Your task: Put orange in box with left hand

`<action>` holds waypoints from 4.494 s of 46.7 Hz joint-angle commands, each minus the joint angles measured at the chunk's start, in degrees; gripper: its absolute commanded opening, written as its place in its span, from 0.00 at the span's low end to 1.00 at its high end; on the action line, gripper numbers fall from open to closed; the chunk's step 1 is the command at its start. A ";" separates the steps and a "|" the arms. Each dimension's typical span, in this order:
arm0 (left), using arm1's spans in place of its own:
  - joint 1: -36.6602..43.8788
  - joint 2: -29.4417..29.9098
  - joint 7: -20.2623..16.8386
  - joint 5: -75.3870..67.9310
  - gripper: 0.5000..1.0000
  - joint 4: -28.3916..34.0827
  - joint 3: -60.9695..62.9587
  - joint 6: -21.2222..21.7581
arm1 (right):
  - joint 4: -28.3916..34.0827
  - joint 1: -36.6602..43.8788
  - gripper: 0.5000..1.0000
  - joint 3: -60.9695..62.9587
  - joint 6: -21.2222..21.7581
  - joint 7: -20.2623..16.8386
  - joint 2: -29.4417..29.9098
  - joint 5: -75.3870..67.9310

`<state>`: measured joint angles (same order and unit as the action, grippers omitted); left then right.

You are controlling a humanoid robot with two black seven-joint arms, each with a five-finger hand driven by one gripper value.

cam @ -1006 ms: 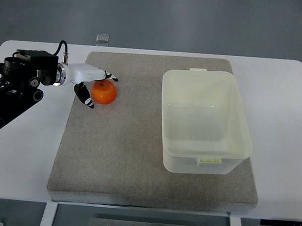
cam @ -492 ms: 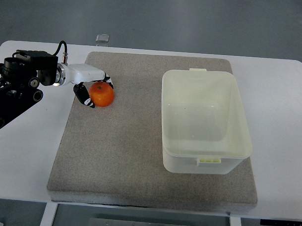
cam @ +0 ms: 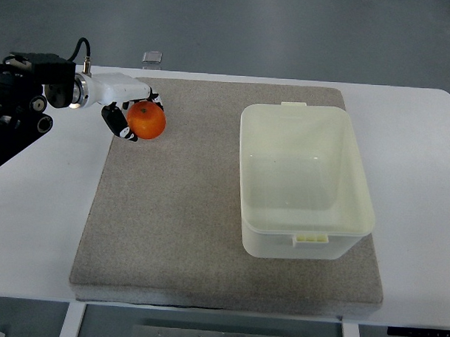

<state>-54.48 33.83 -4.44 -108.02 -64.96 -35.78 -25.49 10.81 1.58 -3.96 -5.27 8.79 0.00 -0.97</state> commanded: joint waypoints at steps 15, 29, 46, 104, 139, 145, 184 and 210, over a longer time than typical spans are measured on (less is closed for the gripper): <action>-6.42 4.40 -0.22 4.83 0.00 -6.49 -0.35 -0.44 | 0.00 0.00 0.86 0.00 0.00 0.00 0.00 0.00; -8.97 3.96 -0.22 6.85 0.00 -14.93 -0.35 -0.70 | 0.00 0.00 0.86 0.00 0.00 0.00 0.00 0.00; -13.28 -4.47 -0.22 13.10 0.00 -17.48 0.18 -5.01 | 0.00 0.00 0.86 0.00 0.00 0.00 0.00 0.00; -13.90 -22.58 0.05 4.75 0.31 -6.50 10.38 -0.27 | 0.00 0.00 0.86 0.00 0.00 0.00 0.00 0.00; -12.14 -23.81 0.14 5.71 0.99 -6.05 10.38 -0.35 | 0.00 0.00 0.86 0.00 0.00 0.00 0.00 0.00; -12.14 -22.41 0.14 6.85 0.99 -6.32 8.36 -0.35 | 0.00 0.00 0.86 0.00 0.00 0.00 0.00 0.00; -0.19 -8.70 0.22 48.95 0.99 3.34 -12.21 6.15 | 0.00 0.00 0.86 0.00 0.00 0.00 0.00 0.00; 5.53 -9.66 0.22 76.62 0.99 13.54 -12.03 11.51 | 0.00 0.00 0.86 0.00 0.00 0.00 0.00 0.00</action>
<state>-48.98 24.16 -4.22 -36.41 -52.70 -47.87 -13.73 10.81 1.58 -3.95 -5.28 8.79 0.00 -0.97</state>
